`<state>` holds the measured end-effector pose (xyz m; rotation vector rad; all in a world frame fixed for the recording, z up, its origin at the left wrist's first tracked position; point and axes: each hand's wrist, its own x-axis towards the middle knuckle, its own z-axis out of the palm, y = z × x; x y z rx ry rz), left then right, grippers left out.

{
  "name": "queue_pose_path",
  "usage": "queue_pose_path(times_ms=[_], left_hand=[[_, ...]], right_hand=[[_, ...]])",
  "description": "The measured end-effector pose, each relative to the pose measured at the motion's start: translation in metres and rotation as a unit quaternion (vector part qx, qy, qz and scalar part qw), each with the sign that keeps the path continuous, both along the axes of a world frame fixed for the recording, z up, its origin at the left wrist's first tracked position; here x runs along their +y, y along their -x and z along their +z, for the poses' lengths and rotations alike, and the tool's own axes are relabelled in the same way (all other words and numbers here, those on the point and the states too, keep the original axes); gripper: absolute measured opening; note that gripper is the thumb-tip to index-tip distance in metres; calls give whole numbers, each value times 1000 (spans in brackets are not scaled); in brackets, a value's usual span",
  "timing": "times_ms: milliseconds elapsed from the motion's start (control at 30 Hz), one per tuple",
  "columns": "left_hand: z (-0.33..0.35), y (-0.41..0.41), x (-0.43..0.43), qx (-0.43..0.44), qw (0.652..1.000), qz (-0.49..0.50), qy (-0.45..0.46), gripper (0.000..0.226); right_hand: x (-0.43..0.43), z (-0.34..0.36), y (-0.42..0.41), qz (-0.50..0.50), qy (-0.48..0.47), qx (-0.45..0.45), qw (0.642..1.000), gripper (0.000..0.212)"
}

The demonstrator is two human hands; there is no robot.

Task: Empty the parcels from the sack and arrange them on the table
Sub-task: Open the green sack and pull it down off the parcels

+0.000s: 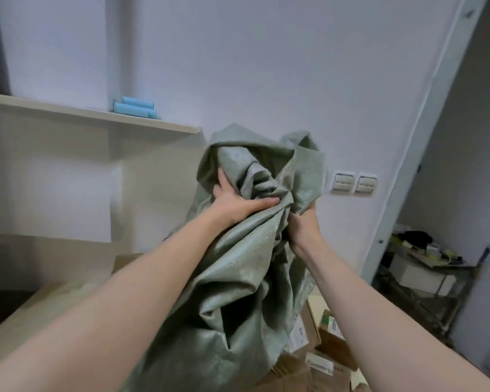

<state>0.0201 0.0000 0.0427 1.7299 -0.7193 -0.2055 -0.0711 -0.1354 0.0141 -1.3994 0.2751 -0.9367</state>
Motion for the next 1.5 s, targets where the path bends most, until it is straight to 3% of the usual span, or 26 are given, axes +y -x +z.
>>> queue_pose_path(times_ms=[100, 167, 267, 300, 400, 467, 567, 633, 733, 800, 900, 967, 1067, 1133, 1200, 1267, 1333, 1400, 1467, 1500], left_hand=[[-20, -4, -7, 4, 997, 52, 52, 149], [-34, -9, -11, -6, 994, 79, 76, 120], [-40, -4, -4, -103, 983, 147, 42, 77], [-39, 3, -1, -158, 972, 175, 18, 70], [-37, 23, -1, -297, 929, 218, -38, 61], [-32, 36, 0, -337, 919, 205, -12, 64], [-28, 34, 5, -269, 958, 91, 39, 76], [-27, 35, 13, -225, 972, 15, 62, 106], [-26, 35, 28, -193, 971, 136, -27, 134], [-21, 30, 43, -49, 980, 190, -40, 142], [-12, 21, 60, 210, 964, 88, 138, 161], [-11, 13, 63, 282, 931, 28, 231, 157], [-14, 12, 72, 269, 940, -6, 212, 124], [-24, 7, 76, 216, 954, 47, 205, 94], [-32, 4, 84, 177, 957, 74, 217, 78], [-37, -4, 97, 130, 965, 131, 188, 83], [-43, -9, 112, 82, 965, 209, 132, 87], [-48, -8, 124, 51, 962, 252, 95, 73], [-49, -2, 130, -6, 966, 250, 63, 60], [-48, 2, 131, -34, 969, 234, 69, 59]], right_hand=[[12, -5, 6, 43, 17, 92, 995, 73], [13, -6, 8, 103, -51, 93, 989, 71], [18, 7, 19, 181, -66, 111, 975, 37], [21, 14, 20, 181, -46, 134, 973, 46], [35, 32, 3, 100, 5, 202, 974, 131], [43, 38, -12, 27, -54, 155, 986, 148], [31, 40, -19, -86, -163, 59, 981, 120], [16, 36, -17, -112, -197, 42, 973, 102], [9, 37, -11, -116, -219, 2, 969, 96], [18, 45, -5, -106, -224, -29, 969, 88], [40, 44, -6, -35, -219, 10, 975, 63], [57, 39, -9, 33, -208, 102, 972, 62], [73, 30, -8, 67, -162, 228, 958, 39], [81, 25, -6, 65, -125, 286, 948, 27], [100, 24, 7, 50, -153, 337, 928, 44], [112, 26, 27, 40, -171, 352, 919, 50], [104, 26, 44, -91, -143, 312, 935, 66], [93, 30, 56, -232, -20, 241, 942, 103], [90, 34, 52, -208, 150, 218, 942, 111], [94, 37, 49, -142, 179, 235, 945, 113]])
